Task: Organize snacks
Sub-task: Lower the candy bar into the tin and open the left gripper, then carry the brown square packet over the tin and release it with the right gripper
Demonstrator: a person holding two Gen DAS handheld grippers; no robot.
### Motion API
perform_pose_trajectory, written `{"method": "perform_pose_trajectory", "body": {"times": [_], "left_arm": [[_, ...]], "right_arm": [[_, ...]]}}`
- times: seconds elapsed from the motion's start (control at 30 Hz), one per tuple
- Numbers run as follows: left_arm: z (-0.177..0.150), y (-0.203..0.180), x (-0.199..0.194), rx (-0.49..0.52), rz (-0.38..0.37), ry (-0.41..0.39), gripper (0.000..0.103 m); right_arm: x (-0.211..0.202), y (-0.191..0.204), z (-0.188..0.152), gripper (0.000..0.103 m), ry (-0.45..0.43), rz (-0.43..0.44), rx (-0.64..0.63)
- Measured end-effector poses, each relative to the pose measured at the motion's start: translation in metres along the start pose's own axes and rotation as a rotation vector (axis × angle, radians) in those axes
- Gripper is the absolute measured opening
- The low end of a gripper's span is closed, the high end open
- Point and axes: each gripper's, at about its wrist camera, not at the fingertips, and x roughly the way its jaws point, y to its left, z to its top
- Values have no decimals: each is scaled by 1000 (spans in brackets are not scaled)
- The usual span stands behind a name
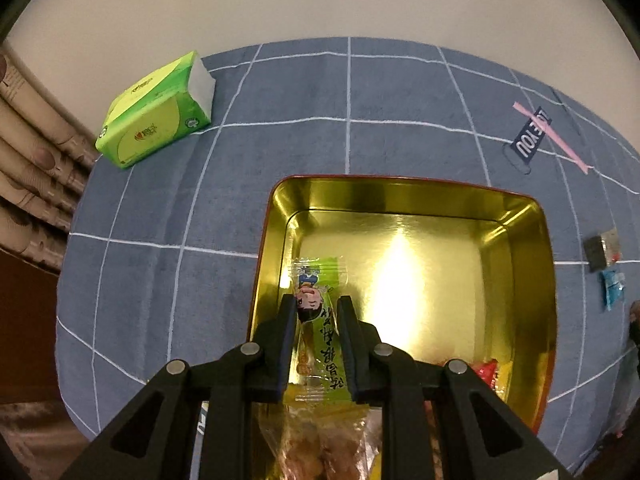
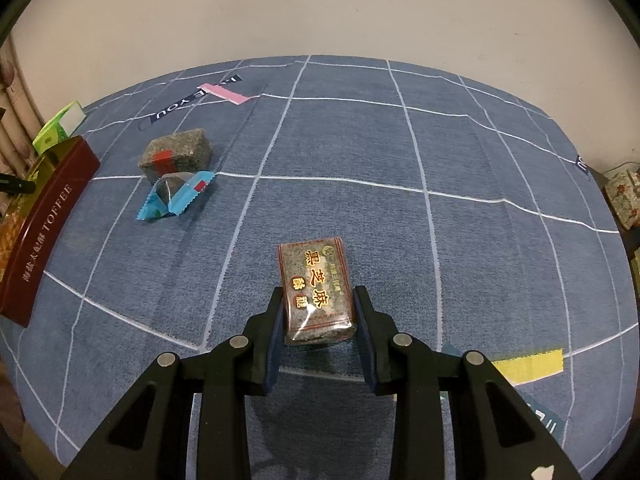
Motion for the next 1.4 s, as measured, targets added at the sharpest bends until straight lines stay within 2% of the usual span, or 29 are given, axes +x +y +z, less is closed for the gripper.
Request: {"method": "perform_pose_trajectory", "body": {"times": [0.43,0.5,0.77,1.07,1.13,1.17,1.2,1.3,1.4], "left_arm": [[-3,-2,17,21,13,36,22],[-2,0,19,16,11,41,29],[-4,-2,12,23,-6,25,36],[-18,2,-35,-7,-31,-82,38],[-25,3,-48,-18,-30,-117,41],[-29,5,-53,-26,-30,-137,46],[-34,7,-58,-34,-27,-152,49],[-50,12,-69,-48,-18,-192,49],[-66,20,-78,-68,22,-232,49]], "right_arm": [[1,3,1,30,13,-16,2],[1,3,1,30,13,-18,4],[1,3,1,30,16,-26,11],[1,5,1,29,21,-43,35],[1,6,1,29,24,-49,38],[1,6,1,29,27,-52,42],[1,6,1,29,30,-54,47],[1,6,3,28,39,-63,63],[0,6,4,28,39,-62,86]]}}
